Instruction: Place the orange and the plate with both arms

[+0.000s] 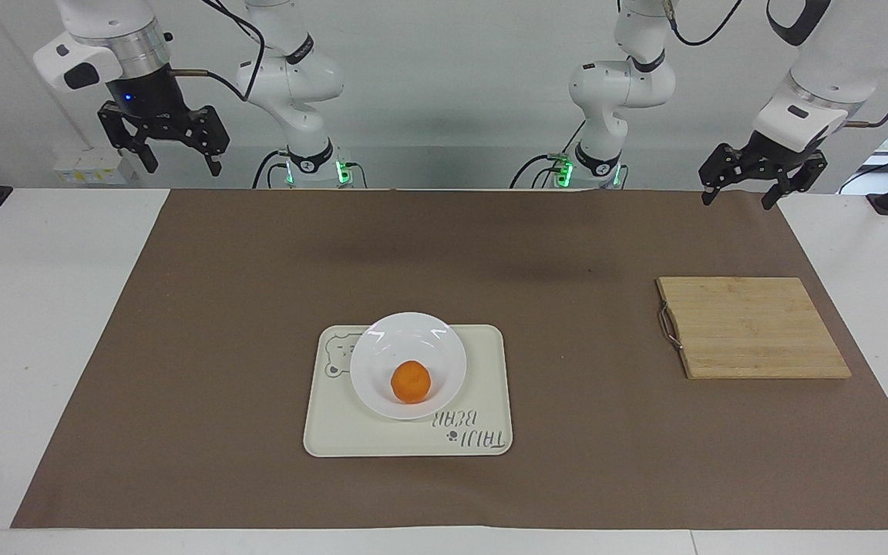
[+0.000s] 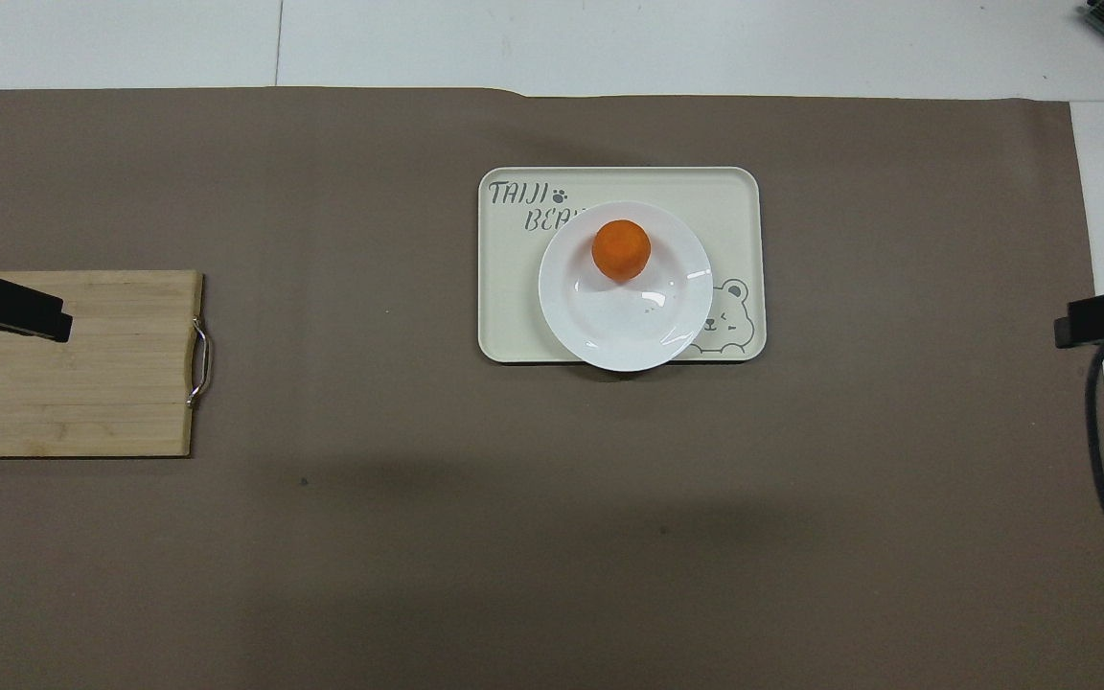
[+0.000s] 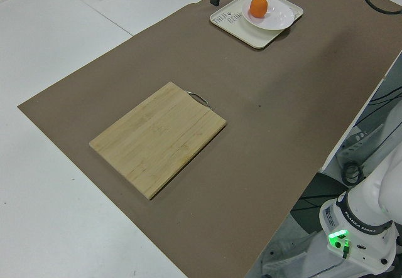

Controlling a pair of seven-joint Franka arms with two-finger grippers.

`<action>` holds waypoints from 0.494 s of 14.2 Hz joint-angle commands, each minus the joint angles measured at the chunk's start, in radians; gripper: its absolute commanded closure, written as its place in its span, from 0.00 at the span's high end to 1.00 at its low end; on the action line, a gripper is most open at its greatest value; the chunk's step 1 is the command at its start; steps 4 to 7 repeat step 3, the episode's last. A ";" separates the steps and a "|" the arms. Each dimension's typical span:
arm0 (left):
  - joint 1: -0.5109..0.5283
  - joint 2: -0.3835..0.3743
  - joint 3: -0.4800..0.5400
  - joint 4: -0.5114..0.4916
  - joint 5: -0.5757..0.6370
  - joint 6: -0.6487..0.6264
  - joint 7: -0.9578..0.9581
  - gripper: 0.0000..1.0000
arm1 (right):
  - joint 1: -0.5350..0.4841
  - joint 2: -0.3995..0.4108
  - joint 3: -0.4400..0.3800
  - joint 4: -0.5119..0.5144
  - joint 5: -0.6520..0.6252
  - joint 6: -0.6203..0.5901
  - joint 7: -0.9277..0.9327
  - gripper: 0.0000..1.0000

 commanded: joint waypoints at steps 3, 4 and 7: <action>0.009 -0.026 -0.005 -0.033 0.014 0.022 0.000 1.00 | -0.018 -0.059 -0.005 -0.100 0.022 0.014 -0.025 1.00; 0.009 -0.026 -0.005 -0.033 0.014 0.022 0.000 1.00 | -0.018 -0.059 -0.005 -0.100 0.022 0.014 -0.025 1.00; 0.009 -0.026 -0.005 -0.033 0.014 0.022 0.000 1.00 | -0.018 -0.059 -0.005 -0.100 0.022 0.014 -0.025 1.00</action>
